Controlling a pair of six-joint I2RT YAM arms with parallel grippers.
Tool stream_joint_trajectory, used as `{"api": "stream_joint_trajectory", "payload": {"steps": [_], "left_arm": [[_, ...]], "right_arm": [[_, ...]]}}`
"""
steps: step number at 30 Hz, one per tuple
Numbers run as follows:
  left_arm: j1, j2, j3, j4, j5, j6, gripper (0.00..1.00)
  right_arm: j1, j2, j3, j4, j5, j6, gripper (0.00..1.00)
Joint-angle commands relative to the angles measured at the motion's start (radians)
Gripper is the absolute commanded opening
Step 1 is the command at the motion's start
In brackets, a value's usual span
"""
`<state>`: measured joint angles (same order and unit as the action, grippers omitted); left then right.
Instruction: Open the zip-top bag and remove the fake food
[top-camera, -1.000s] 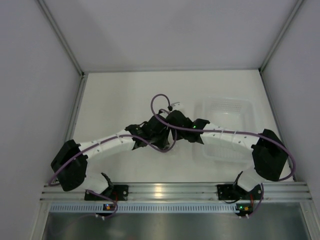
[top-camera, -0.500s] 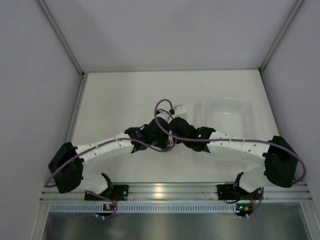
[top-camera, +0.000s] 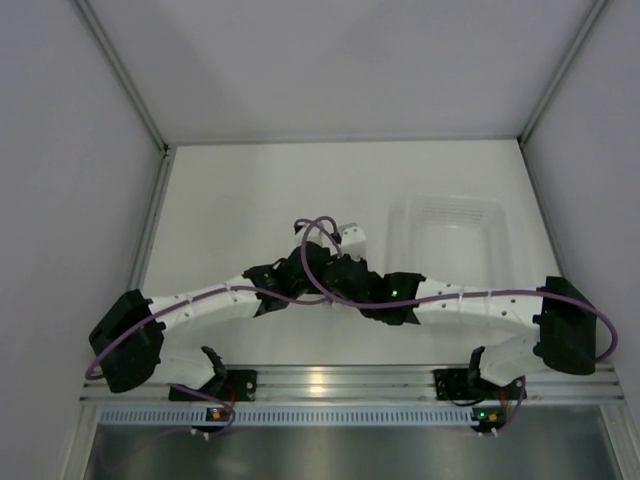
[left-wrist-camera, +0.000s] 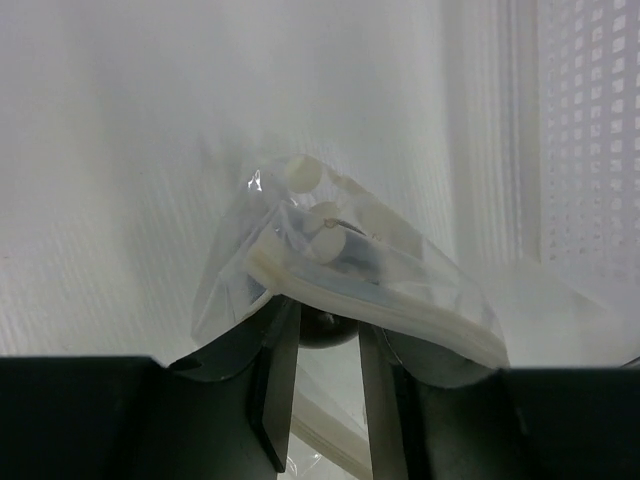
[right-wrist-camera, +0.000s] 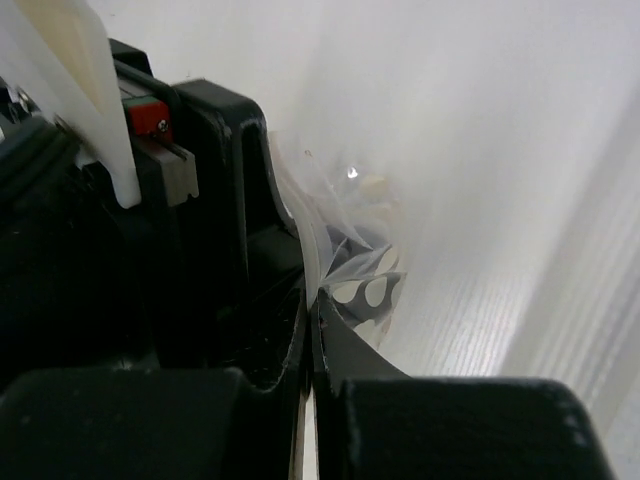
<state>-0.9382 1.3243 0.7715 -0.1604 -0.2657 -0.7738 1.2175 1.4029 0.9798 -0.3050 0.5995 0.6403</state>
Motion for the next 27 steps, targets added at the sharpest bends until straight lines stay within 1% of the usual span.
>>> {"api": "stream_joint_trajectory", "payload": {"steps": [1, 4, 9, 14, 17, 18, 20, 23, 27], "left_arm": [[-0.025, 0.056, -0.006, 0.079, 0.063, -0.015, 0.37], [-0.047, 0.090, -0.003, 0.082, 0.066, -0.010, 0.40], [-0.056, 0.163, 0.035, 0.081, 0.102, -0.015, 0.40], [-0.056, 0.197, 0.060, 0.078, 0.080, -0.053, 0.41], [-0.056, 0.219, 0.080, 0.067, 0.092, -0.042, 0.50], [-0.056, 0.246, 0.110, 0.053, 0.095, -0.036, 0.56], [-0.057, 0.295, 0.146, 0.009, 0.105, -0.019, 0.57], [-0.059, 0.332, 0.169, 0.004, 0.112, -0.021, 0.57], [-0.063, 0.354, 0.179, 0.004, 0.088, -0.032, 0.57]], "right_arm": [[0.028, 0.004, 0.037, 0.020, 0.062, 0.019, 0.00], [0.024, 0.005, 0.027, 0.020, 0.062, 0.016, 0.00], [-0.007, 0.005, 0.014, 0.000, 0.048, -0.004, 0.00], [-0.022, -0.010, -0.007, 0.000, 0.042, -0.014, 0.00], [-0.036, -0.037, -0.024, 0.000, 0.034, -0.016, 0.00], [-0.045, -0.045, -0.032, 0.000, 0.033, -0.019, 0.00], [-0.052, -0.067, -0.041, 0.003, 0.029, -0.022, 0.00], [-0.062, -0.094, -0.059, 0.018, 0.019, -0.028, 0.00], [-0.067, -0.111, -0.072, 0.038, -0.007, -0.039, 0.00]]}}
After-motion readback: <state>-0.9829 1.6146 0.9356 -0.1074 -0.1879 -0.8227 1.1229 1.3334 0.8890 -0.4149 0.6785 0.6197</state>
